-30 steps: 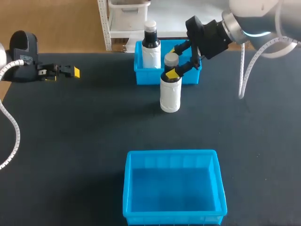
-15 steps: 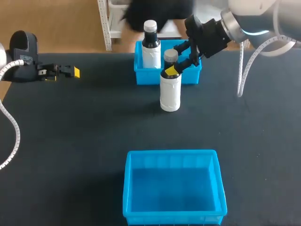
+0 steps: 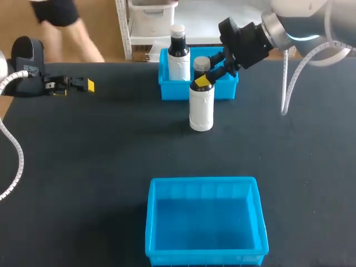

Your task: Pick up the bottle, and place it in the far bin if it is heavy, or in the near bin if it is light.

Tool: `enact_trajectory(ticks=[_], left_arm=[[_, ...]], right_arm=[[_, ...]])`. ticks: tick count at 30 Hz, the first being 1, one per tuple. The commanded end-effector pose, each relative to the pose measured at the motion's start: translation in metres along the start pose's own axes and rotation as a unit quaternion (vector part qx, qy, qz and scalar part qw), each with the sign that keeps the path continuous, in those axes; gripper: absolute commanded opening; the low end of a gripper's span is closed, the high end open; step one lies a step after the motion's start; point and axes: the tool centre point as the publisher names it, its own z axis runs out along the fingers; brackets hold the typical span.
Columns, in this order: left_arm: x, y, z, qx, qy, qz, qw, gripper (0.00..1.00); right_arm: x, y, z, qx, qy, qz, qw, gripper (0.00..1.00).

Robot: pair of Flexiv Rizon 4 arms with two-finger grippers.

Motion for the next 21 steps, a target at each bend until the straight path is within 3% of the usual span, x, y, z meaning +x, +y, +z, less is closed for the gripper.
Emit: enact_trajectory(ticks=[1,5,12,17,21], left_arm=[[0.0000,0.0000,0.0000,0.000,0.000,0.000,1.000,1.00],[0.0000,0.0000,0.0000,0.000,0.000,0.000,1.000,1.00],[0.0000,0.0000,0.0000,0.000,0.000,0.000,1.000,1.00],[0.0000,0.0000,0.0000,0.000,0.000,0.000,1.000,1.00],[0.0000,0.0000,0.0000,0.000,0.000,0.000,1.000,1.00]], right_arm=[[0.0049,0.0018,0.0012,0.001,-0.001,0.000,1.000,0.47],[0.0068,0.0035,0.0029,-0.001,-0.001,0.003,1.000,0.50],[0.0075,0.0058,0.0040,-0.003,-0.002,0.004,1.000,0.65],[0.0077,0.0073,0.0034,-0.003,-0.003,0.005,1.000,0.49],[0.0078,0.0080,0.0027,-0.002,-0.003,0.006,1.000,0.45]])
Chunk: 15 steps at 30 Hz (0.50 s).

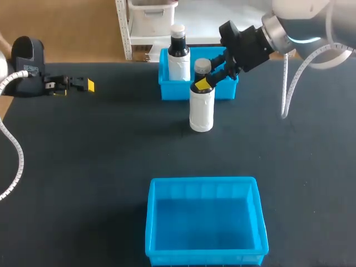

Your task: Pick up the bottle, and place it in the far bin if it is heavy, or in the near bin if it is light.

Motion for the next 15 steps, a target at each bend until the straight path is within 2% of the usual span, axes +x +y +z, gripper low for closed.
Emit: enact_trajectory(ticks=[1,7,10,15], left_arm=[[0.0000,0.0000,0.0000,0.000,0.000,0.000,1.000,1.00],[0.0000,0.0000,0.0000,0.000,0.000,0.000,1.000,1.00],[0.0000,0.0000,0.0000,0.000,0.000,0.000,1.000,1.00],[0.0000,0.0000,0.0000,0.000,0.000,0.000,1.000,1.00]], right_arm=[[0.0044,0.0017,0.0006,0.003,0.000,0.000,1.000,0.42],[0.0042,0.0028,-0.0002,0.003,-0.001,-0.001,1.000,0.20],[0.0042,0.0034,-0.0003,0.003,-0.001,-0.001,1.000,0.00],[0.0047,0.0049,0.0001,0.001,-0.002,-0.001,1.000,0.00]])
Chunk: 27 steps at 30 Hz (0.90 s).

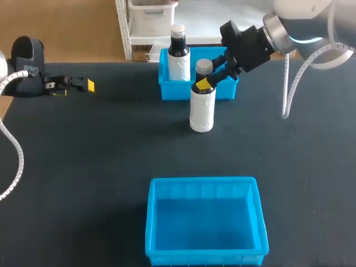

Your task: Pick up the bottle, and place it in the far bin if it is heavy, or in the near bin if it is light.

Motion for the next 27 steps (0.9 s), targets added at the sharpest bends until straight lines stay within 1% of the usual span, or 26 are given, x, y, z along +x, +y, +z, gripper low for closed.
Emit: enact_trajectory(ticks=[1,12,27], left_arm=[[0.000,0.000,0.000,0.000,0.000,0.000,1.000,1.00],[0.000,0.000,0.000,0.000,0.000,0.000,1.000,1.00],[0.000,0.000,0.000,0.000,0.000,0.000,1.000,1.00]], right_arm=[[0.004,0.003,0.002,0.000,-0.001,-0.001,1.000,0.00],[-0.001,0.010,-0.004,0.001,-0.001,-0.005,1.000,0.00],[-0.017,0.023,-0.030,0.020,-0.002,-0.013,1.000,0.00]])
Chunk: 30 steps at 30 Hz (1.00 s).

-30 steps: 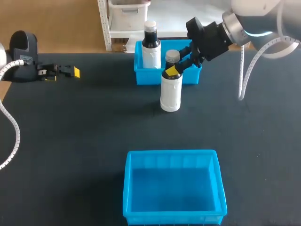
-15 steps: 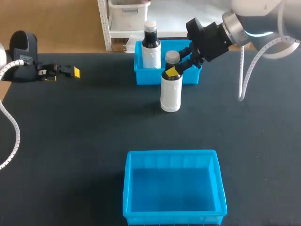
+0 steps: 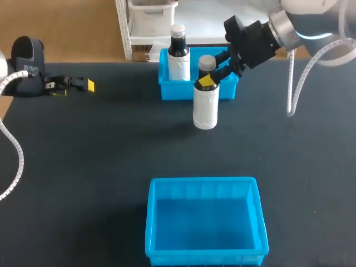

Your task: Pick up the bottle, and place it in the far bin if it is heavy, or in the near bin if it is light.

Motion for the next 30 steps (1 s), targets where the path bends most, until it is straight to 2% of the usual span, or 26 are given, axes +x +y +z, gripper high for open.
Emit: enact_trajectory(ticks=[1,19,30], left_arm=[[0.000,0.000,0.000,0.000,0.000,0.000,1.000,1.00],[0.000,0.000,0.000,0.000,0.000,0.000,1.000,1.00],[0.000,0.000,0.000,0.000,0.000,0.000,1.000,1.00]], right_arm=[[-0.005,0.012,-0.014,0.013,-0.001,0.000,1.000,0.00],[0.002,0.021,-0.076,0.054,0.000,0.014,0.998,0.00],[0.022,0.007,-0.117,0.080,0.013,0.027,0.996,0.00]])
